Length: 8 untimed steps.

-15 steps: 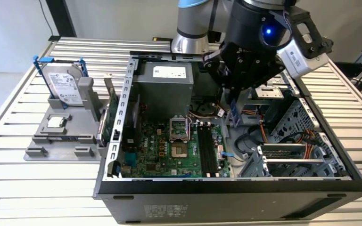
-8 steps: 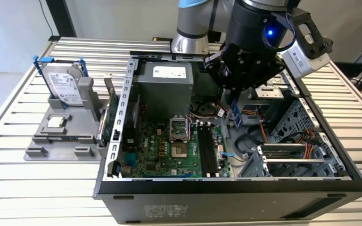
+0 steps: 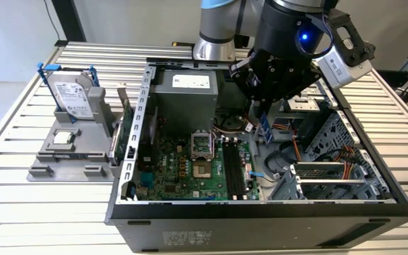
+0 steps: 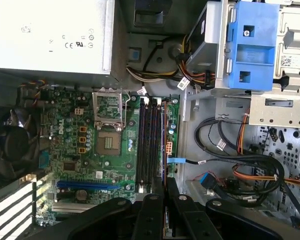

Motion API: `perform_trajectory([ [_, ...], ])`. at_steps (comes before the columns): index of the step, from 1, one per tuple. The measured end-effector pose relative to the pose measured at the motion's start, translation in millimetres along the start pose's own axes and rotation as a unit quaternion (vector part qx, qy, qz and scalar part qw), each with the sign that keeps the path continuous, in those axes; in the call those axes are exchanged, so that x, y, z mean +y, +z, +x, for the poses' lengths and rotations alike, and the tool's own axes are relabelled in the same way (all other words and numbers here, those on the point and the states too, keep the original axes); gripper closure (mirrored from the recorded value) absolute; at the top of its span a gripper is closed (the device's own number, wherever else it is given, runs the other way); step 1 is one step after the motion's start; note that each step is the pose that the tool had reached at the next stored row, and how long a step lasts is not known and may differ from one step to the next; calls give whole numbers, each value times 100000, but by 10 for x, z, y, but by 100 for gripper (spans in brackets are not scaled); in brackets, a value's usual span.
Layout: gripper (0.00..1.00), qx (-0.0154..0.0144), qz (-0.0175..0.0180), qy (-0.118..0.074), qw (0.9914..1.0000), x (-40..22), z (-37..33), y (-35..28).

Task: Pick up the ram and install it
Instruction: 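Insert the ram into the slot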

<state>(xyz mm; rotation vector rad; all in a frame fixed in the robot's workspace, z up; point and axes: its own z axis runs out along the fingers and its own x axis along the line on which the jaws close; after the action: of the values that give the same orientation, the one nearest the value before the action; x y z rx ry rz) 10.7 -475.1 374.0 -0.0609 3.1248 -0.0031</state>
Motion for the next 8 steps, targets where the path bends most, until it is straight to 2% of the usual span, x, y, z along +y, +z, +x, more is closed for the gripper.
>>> perform_trajectory([
  [4,100,-2,-7,-6,100000,0,0,14],
  [8,100,63,-3,-7,100000,0,-1,67],
])
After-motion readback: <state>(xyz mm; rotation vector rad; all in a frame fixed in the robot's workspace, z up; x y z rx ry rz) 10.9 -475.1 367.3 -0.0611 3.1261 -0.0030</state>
